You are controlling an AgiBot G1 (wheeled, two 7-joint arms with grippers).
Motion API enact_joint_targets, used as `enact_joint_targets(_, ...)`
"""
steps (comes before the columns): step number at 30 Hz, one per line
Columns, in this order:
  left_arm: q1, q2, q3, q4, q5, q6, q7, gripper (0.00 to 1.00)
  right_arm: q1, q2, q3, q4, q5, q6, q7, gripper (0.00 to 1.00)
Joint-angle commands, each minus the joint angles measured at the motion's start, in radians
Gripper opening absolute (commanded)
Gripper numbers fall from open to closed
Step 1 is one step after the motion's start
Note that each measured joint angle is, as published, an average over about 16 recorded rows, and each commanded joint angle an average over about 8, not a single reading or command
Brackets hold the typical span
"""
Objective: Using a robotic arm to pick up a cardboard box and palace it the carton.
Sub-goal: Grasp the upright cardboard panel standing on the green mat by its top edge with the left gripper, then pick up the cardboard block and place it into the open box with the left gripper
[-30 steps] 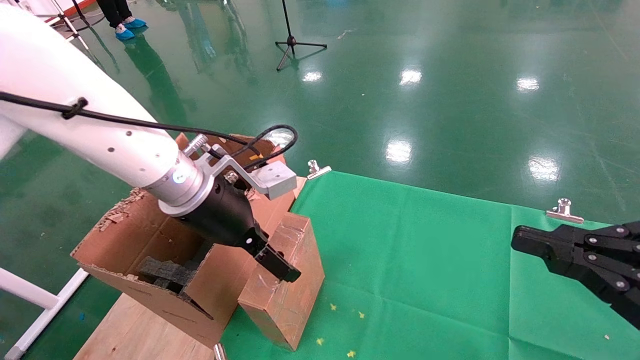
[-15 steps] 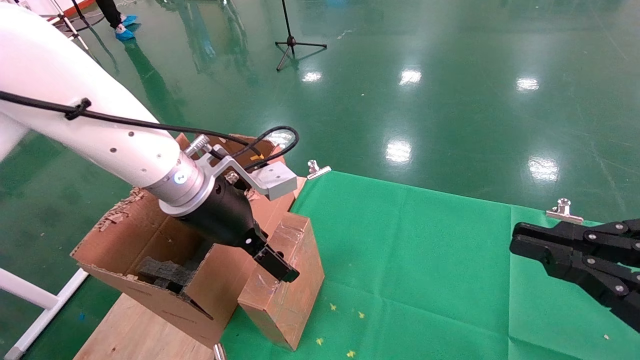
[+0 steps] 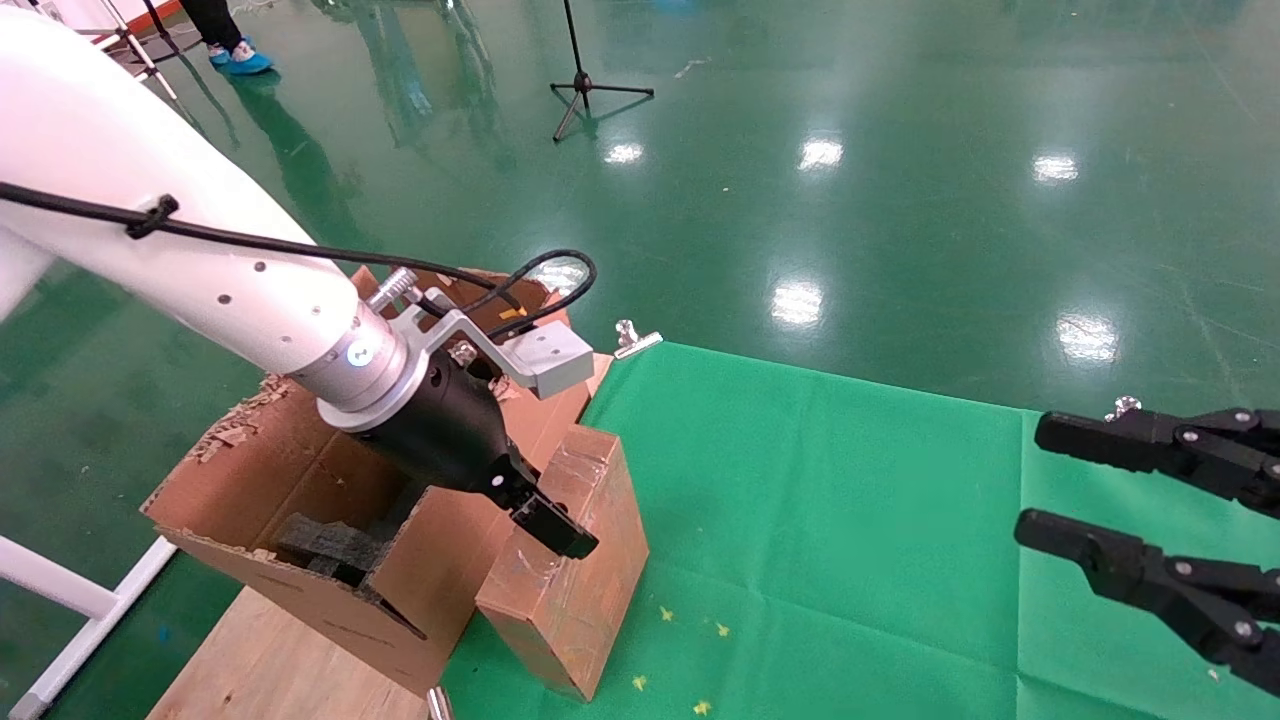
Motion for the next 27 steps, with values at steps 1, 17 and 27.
enact_joint_targets(1,0.000,0.000,-0.001,0.000,0.000,0.000,0.000,0.00,0.000,0.000,0.000,0.000,0.000,0.000,0.000,1.00)
enact_joint_targets(17,-0.036,-0.062,-0.053,0.066,-0.051,-0.065,0.144,0.00,0.000,0.000,0.000,0.000,0.000,0.000,0.000,1.00)
enact_joint_targets(27,-0.237,-0.154,-0.163,0.319,-0.014,-0.129,0.401,0.00,0.000,0.000,0.000,0.000,0.000,0.000,0.000,1.00)
